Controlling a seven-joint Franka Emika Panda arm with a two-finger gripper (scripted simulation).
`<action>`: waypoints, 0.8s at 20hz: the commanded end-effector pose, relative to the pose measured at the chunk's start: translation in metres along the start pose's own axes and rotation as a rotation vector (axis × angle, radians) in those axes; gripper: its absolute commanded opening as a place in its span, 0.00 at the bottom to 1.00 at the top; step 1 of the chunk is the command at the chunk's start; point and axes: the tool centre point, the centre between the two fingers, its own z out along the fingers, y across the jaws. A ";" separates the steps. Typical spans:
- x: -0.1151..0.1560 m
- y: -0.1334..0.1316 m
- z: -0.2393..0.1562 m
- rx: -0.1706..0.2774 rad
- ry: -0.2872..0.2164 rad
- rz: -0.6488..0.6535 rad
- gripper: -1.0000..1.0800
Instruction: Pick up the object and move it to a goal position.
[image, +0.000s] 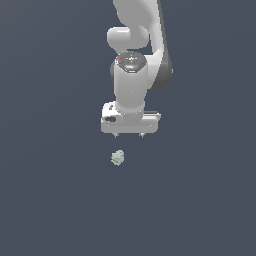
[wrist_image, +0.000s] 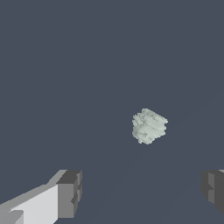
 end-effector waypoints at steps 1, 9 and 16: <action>0.000 0.000 0.000 0.000 0.000 0.000 0.96; 0.000 0.006 -0.012 -0.002 0.003 0.019 0.96; 0.000 0.006 -0.012 -0.002 0.003 0.016 0.96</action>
